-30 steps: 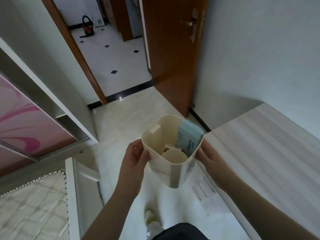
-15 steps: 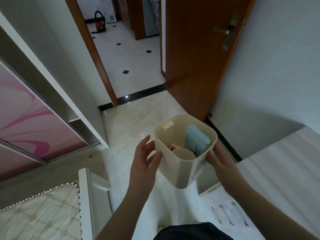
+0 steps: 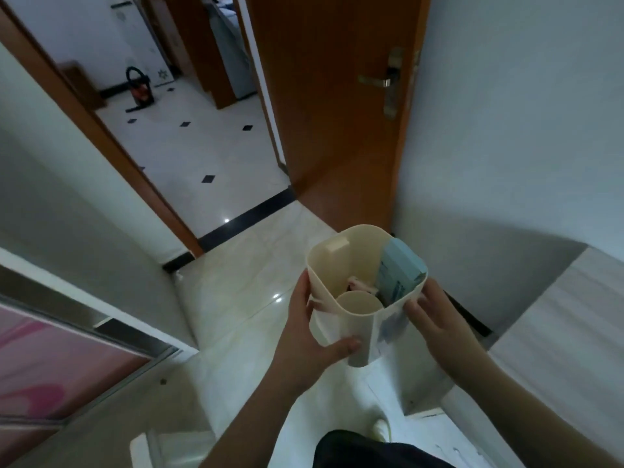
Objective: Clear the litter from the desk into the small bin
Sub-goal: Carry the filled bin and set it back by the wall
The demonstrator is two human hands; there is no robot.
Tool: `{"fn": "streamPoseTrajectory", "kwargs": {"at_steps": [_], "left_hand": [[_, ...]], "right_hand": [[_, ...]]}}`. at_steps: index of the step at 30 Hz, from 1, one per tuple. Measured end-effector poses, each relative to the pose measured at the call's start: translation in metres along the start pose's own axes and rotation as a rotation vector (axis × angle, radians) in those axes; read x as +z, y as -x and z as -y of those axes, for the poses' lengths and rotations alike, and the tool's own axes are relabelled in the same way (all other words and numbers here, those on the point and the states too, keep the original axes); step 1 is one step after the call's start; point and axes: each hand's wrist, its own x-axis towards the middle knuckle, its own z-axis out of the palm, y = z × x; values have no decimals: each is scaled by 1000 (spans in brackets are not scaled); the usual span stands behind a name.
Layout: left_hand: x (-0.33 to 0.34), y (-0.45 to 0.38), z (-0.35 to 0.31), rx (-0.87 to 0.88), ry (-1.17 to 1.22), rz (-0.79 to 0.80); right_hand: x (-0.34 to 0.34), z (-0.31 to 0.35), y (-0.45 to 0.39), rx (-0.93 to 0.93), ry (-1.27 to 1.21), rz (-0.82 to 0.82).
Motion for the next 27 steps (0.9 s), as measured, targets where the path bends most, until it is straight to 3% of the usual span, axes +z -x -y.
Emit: {"fn": "streamPoseTrajectory", "kwargs": {"at_steps": [8, 20, 27], "left_hand": [[15, -88, -1, 33, -15, 27], [18, -221, 23, 22, -44, 403], [18, -317, 27, 102, -26, 624]], "right_hand": [[-34, 2, -50, -2, -1, -87], [-65, -7, -111, -72, 254, -329], [-58, -2, -162, 8, 275, -494]]}}
